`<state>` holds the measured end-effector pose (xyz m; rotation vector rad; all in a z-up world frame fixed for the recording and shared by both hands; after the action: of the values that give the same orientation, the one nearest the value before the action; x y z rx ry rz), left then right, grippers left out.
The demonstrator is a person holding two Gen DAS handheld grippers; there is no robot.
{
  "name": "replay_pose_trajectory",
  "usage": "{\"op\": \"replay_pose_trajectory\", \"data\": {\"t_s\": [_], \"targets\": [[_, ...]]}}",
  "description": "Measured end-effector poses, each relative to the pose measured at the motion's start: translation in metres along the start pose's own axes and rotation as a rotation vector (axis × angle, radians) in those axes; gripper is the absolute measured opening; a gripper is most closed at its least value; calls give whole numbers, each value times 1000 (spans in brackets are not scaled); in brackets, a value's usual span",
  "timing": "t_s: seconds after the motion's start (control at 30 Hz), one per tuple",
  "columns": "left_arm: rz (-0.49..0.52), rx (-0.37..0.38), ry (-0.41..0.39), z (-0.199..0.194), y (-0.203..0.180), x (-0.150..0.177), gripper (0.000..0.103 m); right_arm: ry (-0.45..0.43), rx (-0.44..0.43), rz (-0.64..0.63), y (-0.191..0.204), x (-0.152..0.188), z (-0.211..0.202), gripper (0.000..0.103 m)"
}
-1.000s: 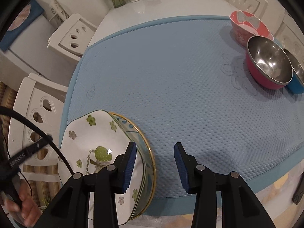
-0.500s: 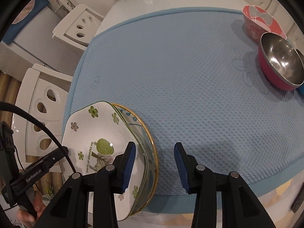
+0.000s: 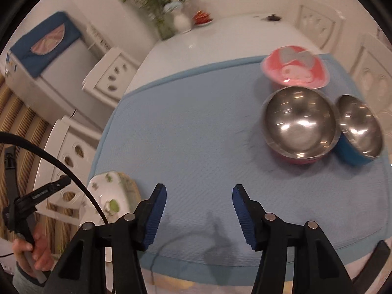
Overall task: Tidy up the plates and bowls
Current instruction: 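Move both grippers to the rim of the pink Melody bowl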
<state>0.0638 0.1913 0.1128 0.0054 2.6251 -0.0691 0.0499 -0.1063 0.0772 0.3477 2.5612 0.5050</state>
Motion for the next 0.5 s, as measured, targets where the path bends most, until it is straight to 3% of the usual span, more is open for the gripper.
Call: {"op": "replay_pose_trajectory", "data": {"t_s": [0.2, 0.33, 0.47, 0.5], "targets": [[85, 206, -35, 15, -121, -38, 33, -57, 56, 105, -74, -13, -33, 54], [125, 339, -3, 27, -186, -57, 33, -113, 99, 173, -126, -31, -59, 54], [155, 396, 34, 35, -226, -71, 37, -141, 132, 208, -155, -57, -70, 54], [165, 400, 36, 38, -234, -75, 43, -143, 140, 214, -161, -65, -69, 54]]}}
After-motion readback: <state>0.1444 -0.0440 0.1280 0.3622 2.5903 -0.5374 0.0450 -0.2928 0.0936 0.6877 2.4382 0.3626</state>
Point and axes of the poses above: each gripper's, at about its wrist camera, not at the fingertips, and z roughly the way its jaws point, y to its left, x to its underside, the point moved 3 cm from there along z, roughly the way its jaws point, and after that the axes turned 7 degrees about z, right-handed, at the moved point
